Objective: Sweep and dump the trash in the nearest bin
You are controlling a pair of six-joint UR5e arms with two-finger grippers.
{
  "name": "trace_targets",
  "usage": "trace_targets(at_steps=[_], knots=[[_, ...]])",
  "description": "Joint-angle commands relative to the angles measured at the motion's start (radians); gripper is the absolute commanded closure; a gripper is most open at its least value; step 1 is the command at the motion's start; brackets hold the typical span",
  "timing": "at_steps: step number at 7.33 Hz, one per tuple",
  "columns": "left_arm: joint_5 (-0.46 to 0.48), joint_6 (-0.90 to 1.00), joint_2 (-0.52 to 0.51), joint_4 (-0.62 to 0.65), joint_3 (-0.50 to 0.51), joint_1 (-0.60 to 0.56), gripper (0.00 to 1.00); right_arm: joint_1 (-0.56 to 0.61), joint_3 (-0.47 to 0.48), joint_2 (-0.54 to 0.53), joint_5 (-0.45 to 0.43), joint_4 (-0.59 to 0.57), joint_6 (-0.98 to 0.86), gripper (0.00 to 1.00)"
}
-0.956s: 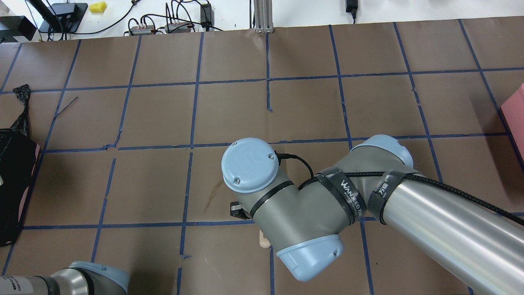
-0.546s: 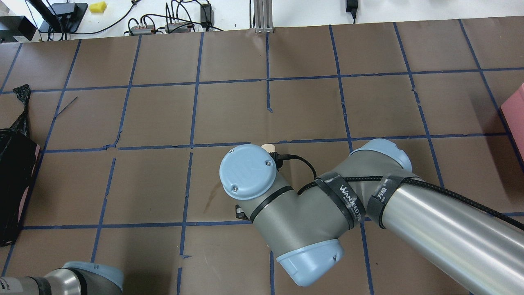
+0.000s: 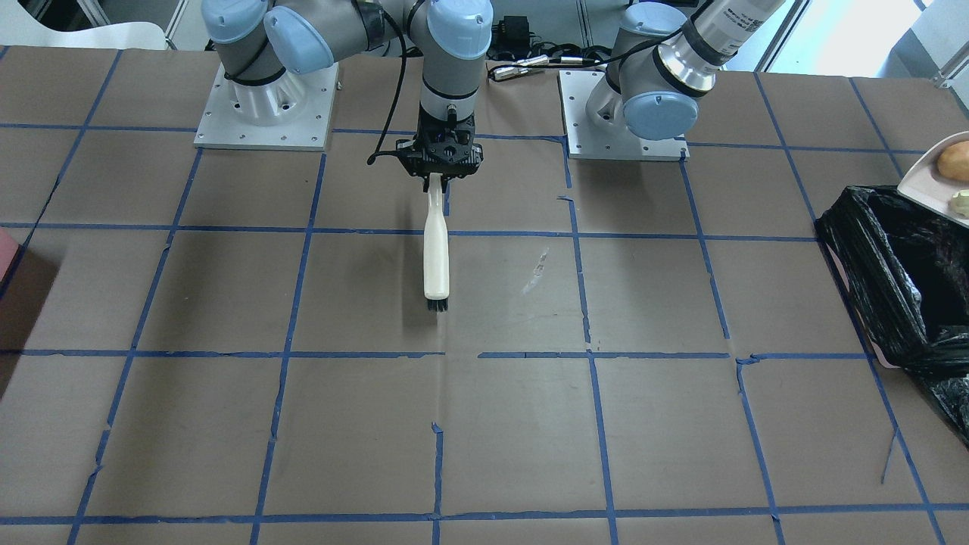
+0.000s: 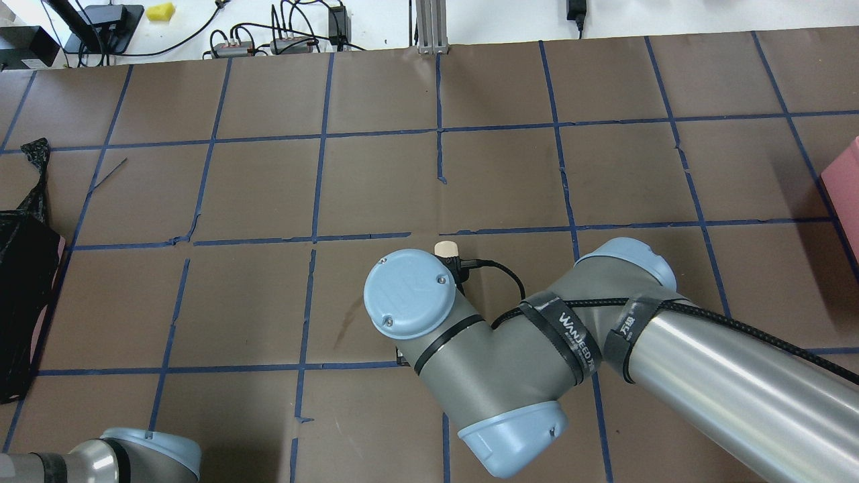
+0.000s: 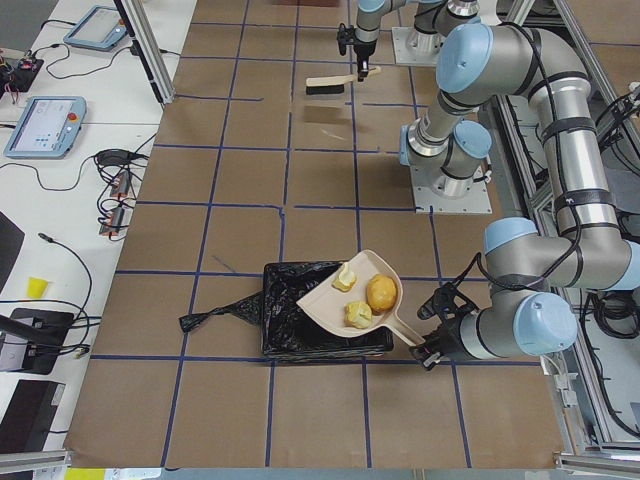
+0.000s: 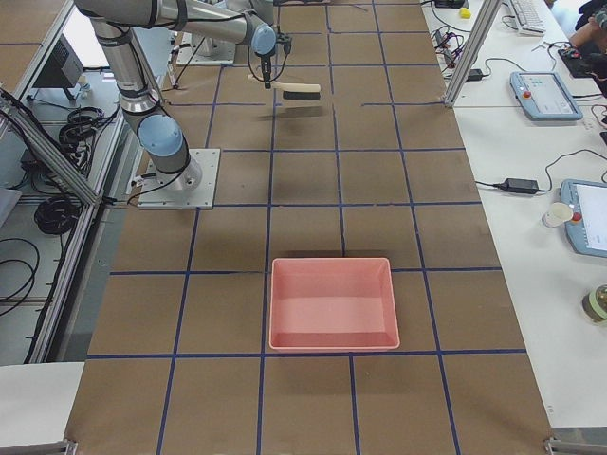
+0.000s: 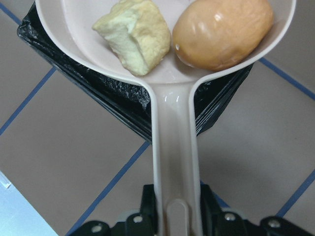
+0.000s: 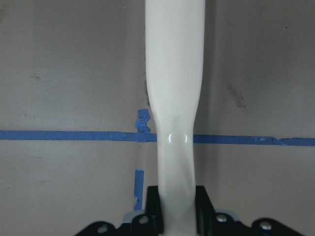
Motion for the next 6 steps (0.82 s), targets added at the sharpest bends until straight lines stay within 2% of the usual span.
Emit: trace_targets(at_steps=[1,3,4,6], knots=[[0.133,-0.056,0.005,0.084,0.025,-0.107,0.98,0.023,0.007,0.011,0.000,-0.035,-0.001,0.87],[0.147,-0.050,-0.007,0.165,0.024,-0.120,0.98,0.014,0.001,0.014,0.004,-0.056,0.005,0.87],[0.199,-0.055,-0.007,0.170,0.021,-0.126,0.97,0.005,-0.002,0.005,0.005,-0.058,0.002,0.87],[0.233,-0.053,0.002,0.207,-0.002,-0.162,0.97,0.006,-0.014,0.012,0.018,-0.079,0.036,0.86]])
